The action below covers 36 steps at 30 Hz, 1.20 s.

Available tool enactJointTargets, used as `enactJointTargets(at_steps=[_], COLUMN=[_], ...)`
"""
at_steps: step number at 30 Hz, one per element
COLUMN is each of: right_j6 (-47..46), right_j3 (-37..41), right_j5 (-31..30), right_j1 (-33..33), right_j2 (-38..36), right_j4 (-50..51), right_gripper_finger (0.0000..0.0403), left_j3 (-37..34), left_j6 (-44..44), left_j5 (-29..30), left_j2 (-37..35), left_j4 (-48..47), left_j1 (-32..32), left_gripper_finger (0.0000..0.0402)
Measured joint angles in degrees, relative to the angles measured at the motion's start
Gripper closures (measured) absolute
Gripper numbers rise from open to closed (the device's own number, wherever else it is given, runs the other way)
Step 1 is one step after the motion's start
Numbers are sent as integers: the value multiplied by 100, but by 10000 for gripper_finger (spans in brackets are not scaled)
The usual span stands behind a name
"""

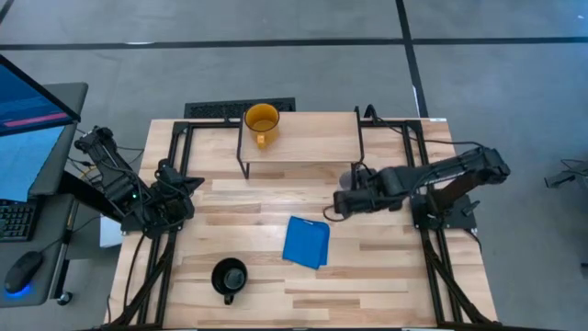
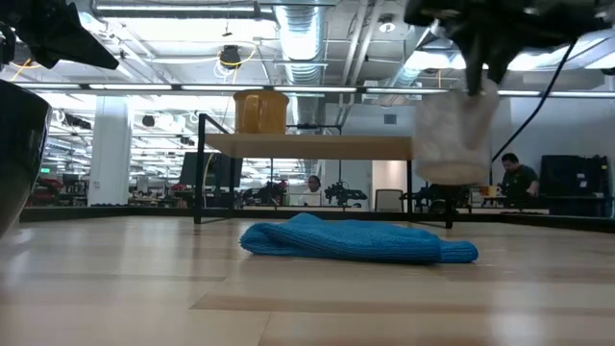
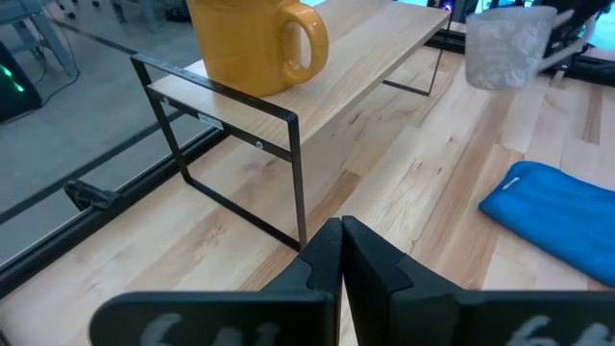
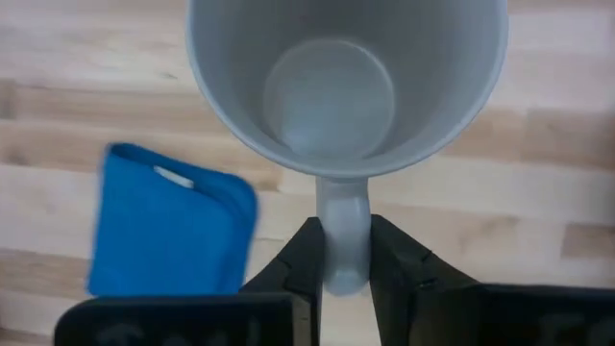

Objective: Stack small to large cups/mugs on shelf
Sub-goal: Put the white mug on the shelf

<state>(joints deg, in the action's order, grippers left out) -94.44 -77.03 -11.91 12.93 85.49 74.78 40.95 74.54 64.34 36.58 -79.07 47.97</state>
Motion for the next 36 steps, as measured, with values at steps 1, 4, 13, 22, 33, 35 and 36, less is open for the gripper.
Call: enactJointTargets(at_steps=[1,4,13,22,33,35,36], right_j6=[113,469,1447,2225,3398,3530,3609], right_j3=[-96,-392,-1142,-1510,-3419,-3915,-4159], right_j5=[-63,-321,-464,-639,-659,-780,-811], right_j1=[-69,-289,-839,-1304,-1883,-1971,-2013], right_j2=[0,0,0,146,1630,1903,2047], right_j4=[7,-6,-242,-903,-189,-36,42], right_gripper_finger=[334,334,334,334,334,334,334], left_j3=[0,0,0,0,0,0,0], left_j6=[0,0,0,-1,-107,-109,-107], left_j5=[0,1,-1,-1,-237,-265,-265], left_j2=[1,0,1,0,4,2,2], left_j4=[0,0,-1,0,0,1,2], left_j1=[1,1,1,0,-1,-1,0], left_gripper_finger=[401,401,401,401,401,401,401])
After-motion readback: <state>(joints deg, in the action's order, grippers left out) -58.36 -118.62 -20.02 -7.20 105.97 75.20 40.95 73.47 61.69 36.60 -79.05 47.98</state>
